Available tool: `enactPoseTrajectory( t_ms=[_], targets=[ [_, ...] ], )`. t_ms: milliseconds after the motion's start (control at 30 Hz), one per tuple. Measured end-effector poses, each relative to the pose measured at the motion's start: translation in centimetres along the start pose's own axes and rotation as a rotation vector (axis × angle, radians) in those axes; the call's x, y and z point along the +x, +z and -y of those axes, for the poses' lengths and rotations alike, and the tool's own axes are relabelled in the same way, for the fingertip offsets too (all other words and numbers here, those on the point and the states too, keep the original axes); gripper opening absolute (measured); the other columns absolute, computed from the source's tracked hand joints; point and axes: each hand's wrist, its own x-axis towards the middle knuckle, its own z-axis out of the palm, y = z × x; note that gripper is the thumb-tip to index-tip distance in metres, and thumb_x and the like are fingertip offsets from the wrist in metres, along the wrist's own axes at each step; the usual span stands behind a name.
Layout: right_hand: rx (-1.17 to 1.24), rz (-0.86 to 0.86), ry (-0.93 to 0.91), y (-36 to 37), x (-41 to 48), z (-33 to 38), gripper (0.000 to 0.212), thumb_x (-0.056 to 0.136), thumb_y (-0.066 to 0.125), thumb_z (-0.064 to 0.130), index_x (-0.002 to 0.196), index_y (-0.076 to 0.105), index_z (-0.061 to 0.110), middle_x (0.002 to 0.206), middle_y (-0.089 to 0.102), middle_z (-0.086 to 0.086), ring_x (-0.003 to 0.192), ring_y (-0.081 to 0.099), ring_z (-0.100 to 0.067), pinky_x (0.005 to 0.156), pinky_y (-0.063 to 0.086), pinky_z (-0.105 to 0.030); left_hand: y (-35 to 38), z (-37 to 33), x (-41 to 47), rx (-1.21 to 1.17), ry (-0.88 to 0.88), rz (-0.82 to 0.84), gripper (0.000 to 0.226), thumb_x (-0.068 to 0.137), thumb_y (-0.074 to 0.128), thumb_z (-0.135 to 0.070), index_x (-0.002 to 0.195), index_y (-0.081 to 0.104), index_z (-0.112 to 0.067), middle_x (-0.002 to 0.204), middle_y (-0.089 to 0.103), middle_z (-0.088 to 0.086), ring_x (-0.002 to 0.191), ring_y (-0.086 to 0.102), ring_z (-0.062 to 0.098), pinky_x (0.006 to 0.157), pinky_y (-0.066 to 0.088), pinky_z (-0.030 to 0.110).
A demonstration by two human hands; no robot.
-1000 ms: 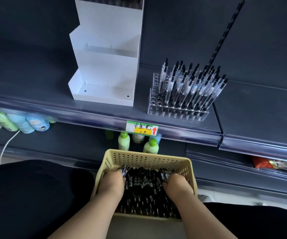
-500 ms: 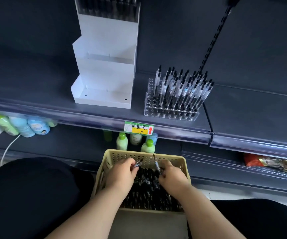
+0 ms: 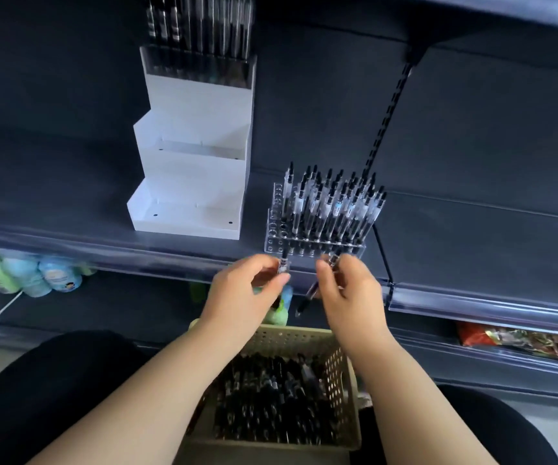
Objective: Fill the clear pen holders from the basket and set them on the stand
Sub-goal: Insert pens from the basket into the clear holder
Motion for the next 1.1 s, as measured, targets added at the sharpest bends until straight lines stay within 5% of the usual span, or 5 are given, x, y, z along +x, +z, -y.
enactPoseTrajectory(
  t_ms=[167, 333, 500, 833, 1100],
  targets=[
    [0.17, -0.052, -0.106, -2.1, 4.9, 3.3, 0.031, 0.086, 0.063, 0.027, 0.093, 0.044, 0.05, 0.075, 0.064, 0.014, 0.069, 0.062, 0.003, 0.061, 0.048, -0.009, -2.3, -2.1, 4.8, -0.071, 0.052, -0.087, 0.013, 0.079, 0.068, -0.03, 0.087, 0.06, -0.037, 0.081, 0.062, -0.026, 0.081, 0.055, -0.019, 0.066, 0.037, -0.006],
    [0.094, -0.081, -0.227, -2.6, 10.7, 5.4, 0.011, 0.092, 0.054, 0.032, 0.094, 0.046, 0.039, 0.079, 0.065, 0.021, 0.058, 0.058, -0.002, 0.048, 0.043, -0.014, -2.5, -2.0, 10.4, -0.095, 0.113, -0.183, 0.011, 0.078, 0.072, -0.026, 0.085, 0.064, -0.029, 0.079, 0.064, -0.022, 0.07, 0.059, -0.013, 0.068, 0.042, 0.0],
    [0.043, -0.102, -0.352, -1.0, 13.6, 5.3, 0.007, 0.091, 0.056, 0.024, 0.093, 0.056, 0.031, 0.08, 0.056, 0.014, 0.07, 0.05, 0.004, 0.063, 0.038, -0.005, -1.4, -0.1, 11.8, -0.22, 0.048, -0.243, 0.012, 0.077, 0.071, -0.026, 0.076, 0.062, -0.034, 0.076, 0.068, -0.019, 0.07, 0.062, -0.006, 0.068, 0.044, 0.004],
    [-0.095, -0.004, -0.263, 0.8, 15.4, 3.6, 0.012, 0.089, 0.059, 0.027, 0.1, 0.064, 0.026, 0.081, 0.055, 0.02, 0.077, 0.05, -0.002, 0.065, 0.039, -0.007, -1.1, 0.1, 12.2, -0.198, 0.083, -0.241, 0.011, 0.075, 0.069, -0.03, 0.074, 0.06, -0.037, 0.082, 0.066, -0.02, 0.072, 0.062, -0.006, 0.065, 0.041, 0.0],
    [-0.146, -0.003, -0.252, 1.0, 15.4, 3.5, 0.01, 0.087, 0.062, 0.025, 0.097, 0.066, 0.023, 0.079, 0.057, 0.02, 0.082, 0.054, -0.011, 0.073, 0.046, -0.023, -0.7, -0.2, 12.2, -0.238, 0.087, -0.213, 0.014, 0.077, 0.07, -0.027, 0.074, 0.06, -0.037, 0.081, 0.067, -0.02, 0.072, 0.062, -0.007, 0.067, 0.041, 0.001]
  ],
)
